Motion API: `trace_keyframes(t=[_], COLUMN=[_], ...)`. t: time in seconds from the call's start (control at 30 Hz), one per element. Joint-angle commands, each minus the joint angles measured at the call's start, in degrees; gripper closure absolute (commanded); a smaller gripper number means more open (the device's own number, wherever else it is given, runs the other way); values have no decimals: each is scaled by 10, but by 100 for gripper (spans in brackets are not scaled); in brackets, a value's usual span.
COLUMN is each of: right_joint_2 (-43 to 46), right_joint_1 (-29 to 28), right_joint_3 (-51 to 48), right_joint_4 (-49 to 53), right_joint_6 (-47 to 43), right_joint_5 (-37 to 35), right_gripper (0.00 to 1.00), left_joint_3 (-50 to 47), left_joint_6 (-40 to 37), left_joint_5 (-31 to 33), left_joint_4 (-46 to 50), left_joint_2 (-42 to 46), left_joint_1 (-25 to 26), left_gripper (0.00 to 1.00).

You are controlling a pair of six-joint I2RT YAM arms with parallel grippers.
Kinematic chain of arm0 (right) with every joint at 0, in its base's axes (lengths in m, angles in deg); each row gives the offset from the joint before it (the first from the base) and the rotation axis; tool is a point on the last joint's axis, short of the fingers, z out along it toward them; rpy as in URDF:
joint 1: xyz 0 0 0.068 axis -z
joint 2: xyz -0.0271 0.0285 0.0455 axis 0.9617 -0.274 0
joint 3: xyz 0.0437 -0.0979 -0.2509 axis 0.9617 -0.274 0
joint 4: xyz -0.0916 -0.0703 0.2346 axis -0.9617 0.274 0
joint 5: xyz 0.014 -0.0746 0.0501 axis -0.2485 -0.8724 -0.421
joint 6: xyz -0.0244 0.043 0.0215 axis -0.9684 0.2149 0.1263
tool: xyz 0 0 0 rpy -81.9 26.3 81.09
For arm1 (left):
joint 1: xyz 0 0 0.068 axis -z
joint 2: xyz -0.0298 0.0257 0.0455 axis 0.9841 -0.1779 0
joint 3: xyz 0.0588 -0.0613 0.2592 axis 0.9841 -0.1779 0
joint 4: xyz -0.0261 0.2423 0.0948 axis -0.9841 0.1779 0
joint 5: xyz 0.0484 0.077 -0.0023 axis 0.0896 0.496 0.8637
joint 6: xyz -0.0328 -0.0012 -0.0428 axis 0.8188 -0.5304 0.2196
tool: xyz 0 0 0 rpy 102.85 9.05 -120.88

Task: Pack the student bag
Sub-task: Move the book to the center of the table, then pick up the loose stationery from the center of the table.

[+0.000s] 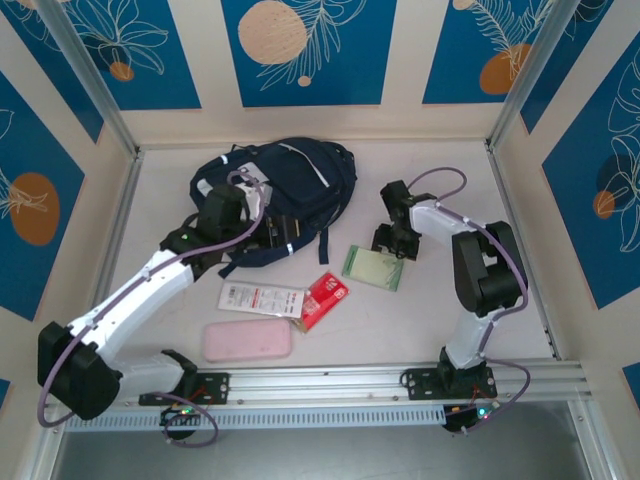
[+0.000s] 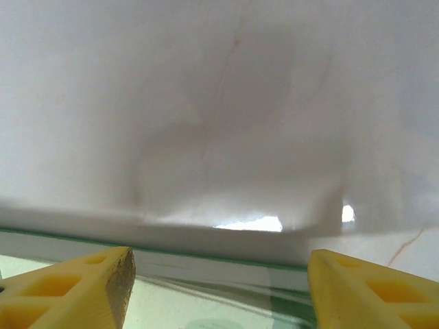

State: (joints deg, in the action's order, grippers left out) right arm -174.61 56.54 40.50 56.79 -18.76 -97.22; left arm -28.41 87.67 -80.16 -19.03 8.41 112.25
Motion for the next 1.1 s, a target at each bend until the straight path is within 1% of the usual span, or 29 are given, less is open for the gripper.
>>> trace_keyframes(t=[0.0, 0.1, 0.23, 0.3, 0.37, 0.4, 0.47, 0.5, 0.57, 0.6, 0.67, 0.83, 0.9, 1.07], right_joint_2=[32, 71, 130, 178, 231, 262, 314, 336, 359, 361, 352, 305, 292, 268], right_joint_1=[-12, -14, -13, -9, -1, 5, 23, 33, 48, 56, 55, 55, 52, 43], right_joint_3=[-28, -62, -98, -126, -159, -177, -219, -242, -273, -284, -291, -303, -303, -298], right_joint_4=[-13, -35, -24, -32, -50, -65, -106, -127, -154, -163, -170, -183, -187, -180], right_joint_6=[-15, -29, 24, 50, 74, 82, 92, 102, 124, 130, 135, 150, 155, 158], right_joint_5=[-7, 18, -66, -84, -80, -59, 11, 52, 109, 134, 158, 184, 186, 160], right_gripper=[33, 34, 30, 29, 28, 28, 31, 35, 42, 45, 50, 54, 55, 57], left_joint_3=[22, 46, 81, 107, 141, 161, 194, 208, 229, 236, 247, 270, 271, 268], left_joint_6=[15, 3, 5, -3, -16, -24, -34, -38, -46, -49, -52, -55, -52, -38], left_joint_5=[17, 45, 43, 41, 37, 34, 32, 35, 35, 34, 32, 14, 7, -19], left_joint_4=[-19, -24, -33, -36, -29, -24, -12, -6, 2, 4, 4, 5, 1, -15], left_joint_2=[-45, -90, -175, -218, -263, -287, -328, -348, -378, -391, -411, -461, -474, -499], left_joint_1=[38, 83, 108, 118, 126, 130, 130, 130, 130, 130, 130, 129, 129, 128], left_gripper=[36, 35, 35, 35, 35, 35, 35, 35, 35, 35, 35, 35, 36, 36])
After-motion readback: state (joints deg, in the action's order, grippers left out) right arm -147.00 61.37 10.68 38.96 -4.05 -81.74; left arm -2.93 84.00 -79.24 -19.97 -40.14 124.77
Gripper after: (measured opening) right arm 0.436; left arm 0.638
